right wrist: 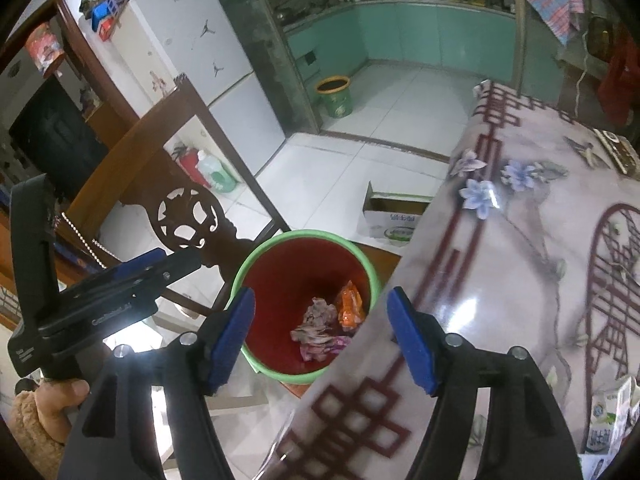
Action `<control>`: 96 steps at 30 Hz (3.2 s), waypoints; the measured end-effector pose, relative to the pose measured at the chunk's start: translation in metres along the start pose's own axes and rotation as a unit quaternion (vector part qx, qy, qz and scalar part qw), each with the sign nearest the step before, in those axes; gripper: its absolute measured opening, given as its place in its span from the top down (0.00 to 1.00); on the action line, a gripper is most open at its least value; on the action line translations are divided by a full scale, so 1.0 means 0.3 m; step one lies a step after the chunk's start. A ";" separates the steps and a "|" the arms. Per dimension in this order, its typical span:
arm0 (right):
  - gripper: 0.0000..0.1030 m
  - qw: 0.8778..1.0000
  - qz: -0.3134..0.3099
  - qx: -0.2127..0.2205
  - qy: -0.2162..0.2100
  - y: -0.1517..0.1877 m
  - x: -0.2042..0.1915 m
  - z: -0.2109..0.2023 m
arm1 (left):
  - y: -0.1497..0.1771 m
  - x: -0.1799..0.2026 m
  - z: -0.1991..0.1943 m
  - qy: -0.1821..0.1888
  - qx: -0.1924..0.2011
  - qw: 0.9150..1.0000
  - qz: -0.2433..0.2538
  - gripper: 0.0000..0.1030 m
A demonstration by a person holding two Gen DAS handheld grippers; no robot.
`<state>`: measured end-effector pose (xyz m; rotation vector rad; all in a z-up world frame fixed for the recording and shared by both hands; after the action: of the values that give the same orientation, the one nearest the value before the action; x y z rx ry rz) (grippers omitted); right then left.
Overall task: Collect trash
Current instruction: 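Move both tools back over the table, then grasp the yellow box with the right tool while the left tool grasps the clear water bottle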
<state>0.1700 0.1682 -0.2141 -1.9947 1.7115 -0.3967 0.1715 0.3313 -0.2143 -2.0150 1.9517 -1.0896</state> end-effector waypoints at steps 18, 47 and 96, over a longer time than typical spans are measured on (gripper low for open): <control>0.26 0.990 0.104 0.050 0.078 0.243 0.585 -0.351 | 0.178 0.661 0.122 0.080 -0.043 0.990 0.110 0.22; 0.57 0.935 0.283 -0.087 0.195 0.775 1.758 -0.165 | 0.339 1.526 0.541 0.124 -0.137 0.963 0.194 0.15; 0.63 0.971 0.203 0.055 0.115 0.426 1.436 -0.430 | 0.199 1.437 0.389 0.089 -0.048 0.976 0.191 0.42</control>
<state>0.0727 -0.2889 -0.2110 -1.5138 2.1312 -0.5792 0.1467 -0.1156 -0.1615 -1.5270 2.3917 -1.1271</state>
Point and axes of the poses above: each gripper's, at about its wrist camera, not at the fingertips, and z roughly the way its jaws point, x to its right, y to its underside, the point moved 8 cm from there along z, roughly the way its jaws point, and after that the axes turned 13 degrees about y, right-handed, at the moved point
